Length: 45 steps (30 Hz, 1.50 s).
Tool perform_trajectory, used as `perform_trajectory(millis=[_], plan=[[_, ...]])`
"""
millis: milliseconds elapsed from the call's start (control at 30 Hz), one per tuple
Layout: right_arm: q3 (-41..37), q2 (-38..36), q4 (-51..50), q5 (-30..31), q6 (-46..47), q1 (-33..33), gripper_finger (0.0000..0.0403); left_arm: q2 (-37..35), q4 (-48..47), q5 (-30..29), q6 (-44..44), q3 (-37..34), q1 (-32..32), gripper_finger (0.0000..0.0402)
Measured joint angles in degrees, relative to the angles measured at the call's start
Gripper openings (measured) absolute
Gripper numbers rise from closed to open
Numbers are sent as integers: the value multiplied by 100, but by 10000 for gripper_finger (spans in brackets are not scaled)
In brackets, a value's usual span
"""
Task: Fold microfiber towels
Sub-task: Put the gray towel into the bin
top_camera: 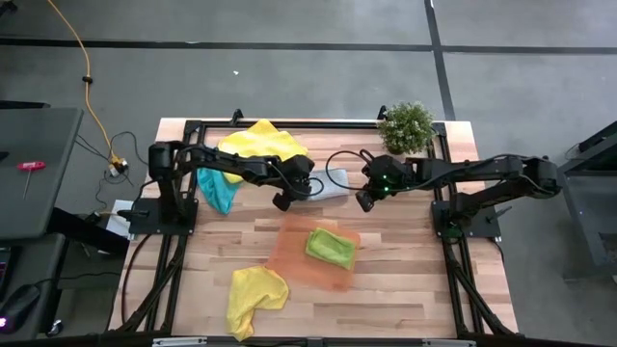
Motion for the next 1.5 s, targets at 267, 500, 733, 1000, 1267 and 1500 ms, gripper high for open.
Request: perform_trajectory(millis=[267, 500, 733, 1000, 1267, 1500], plan=[[0, 0, 178, 28, 3, 0, 0, -6, 82, -20, 310, 6, 118, 178], [0, 0, 203, 100, 5, 0, 0, 66, 129, 92, 480, 8, 188, 158], [0, 2, 212, 147, 108, 0, 0, 46, 131, -2, 505, 8, 172, 153], [0, 3, 213, 260, 99, -2, 0, -17, -25, 22, 798, 10, 188, 143], [0, 4, 213, 360, 91, -4, 0, -280, -172, 180, 578, 10, 203, 124], [0, 4, 211, 518, 88, -2, 0, -180, -569, 572, 715, 9, 143, 122]])
